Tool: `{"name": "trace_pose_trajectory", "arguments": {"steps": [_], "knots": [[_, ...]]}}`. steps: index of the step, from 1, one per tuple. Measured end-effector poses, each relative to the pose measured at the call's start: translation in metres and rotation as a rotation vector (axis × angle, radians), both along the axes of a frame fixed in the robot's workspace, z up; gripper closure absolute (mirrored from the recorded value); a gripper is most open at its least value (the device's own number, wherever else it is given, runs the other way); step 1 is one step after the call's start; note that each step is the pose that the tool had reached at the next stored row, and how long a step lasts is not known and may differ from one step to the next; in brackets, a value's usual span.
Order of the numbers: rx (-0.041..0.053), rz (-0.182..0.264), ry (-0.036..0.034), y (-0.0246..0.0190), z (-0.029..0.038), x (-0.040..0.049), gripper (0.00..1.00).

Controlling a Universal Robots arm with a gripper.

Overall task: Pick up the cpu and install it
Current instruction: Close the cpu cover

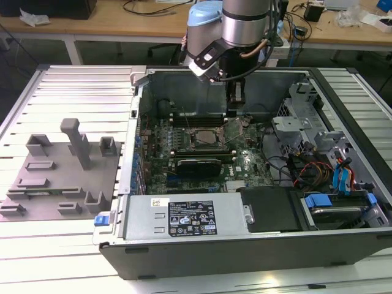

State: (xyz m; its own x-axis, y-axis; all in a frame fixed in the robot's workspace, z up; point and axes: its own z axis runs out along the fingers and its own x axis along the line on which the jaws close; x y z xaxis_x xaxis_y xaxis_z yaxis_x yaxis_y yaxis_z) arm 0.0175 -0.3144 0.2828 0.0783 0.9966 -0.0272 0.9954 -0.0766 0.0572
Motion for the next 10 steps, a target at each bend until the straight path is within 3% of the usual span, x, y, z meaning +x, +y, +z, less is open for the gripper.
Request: {"name": "trace_pose_trajectory", "arguments": {"steps": [10], "knots": [[0.0000,0.000,0.0009,0.0000,0.0000,0.0164,0.89]]}}
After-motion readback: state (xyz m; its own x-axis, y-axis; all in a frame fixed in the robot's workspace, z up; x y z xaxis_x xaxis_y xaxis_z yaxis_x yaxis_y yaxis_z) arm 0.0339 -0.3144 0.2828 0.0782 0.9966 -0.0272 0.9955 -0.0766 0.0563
